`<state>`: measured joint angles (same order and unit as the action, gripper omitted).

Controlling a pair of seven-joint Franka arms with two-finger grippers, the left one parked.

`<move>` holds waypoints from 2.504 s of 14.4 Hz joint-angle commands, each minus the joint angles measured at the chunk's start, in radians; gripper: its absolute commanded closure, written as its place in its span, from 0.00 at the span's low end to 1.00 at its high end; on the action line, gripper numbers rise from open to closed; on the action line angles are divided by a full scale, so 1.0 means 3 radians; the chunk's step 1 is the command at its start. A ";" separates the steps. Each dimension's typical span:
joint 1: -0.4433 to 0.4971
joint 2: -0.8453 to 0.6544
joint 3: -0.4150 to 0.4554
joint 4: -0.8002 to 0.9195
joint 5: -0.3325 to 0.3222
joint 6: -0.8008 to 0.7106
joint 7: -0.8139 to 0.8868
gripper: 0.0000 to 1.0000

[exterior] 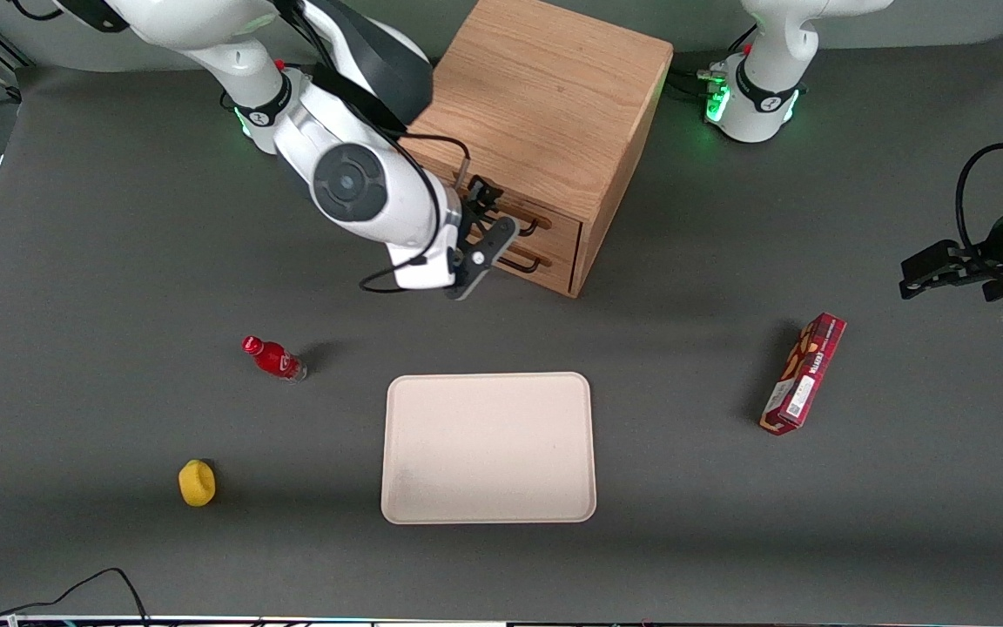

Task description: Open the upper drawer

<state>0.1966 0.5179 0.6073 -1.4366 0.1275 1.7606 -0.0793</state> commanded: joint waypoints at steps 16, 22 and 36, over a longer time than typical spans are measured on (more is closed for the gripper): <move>-0.0078 0.0089 0.0072 -0.0263 0.0050 0.0247 -0.0487 0.00; -0.0078 0.0099 0.0072 -0.0279 0.0127 0.0247 -0.0493 0.00; -0.0103 0.0503 -0.0127 0.0390 -0.0307 0.0201 -0.0727 0.00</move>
<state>0.1573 0.6281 0.5702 -1.3940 0.0549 1.8384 -0.2588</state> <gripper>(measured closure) 0.000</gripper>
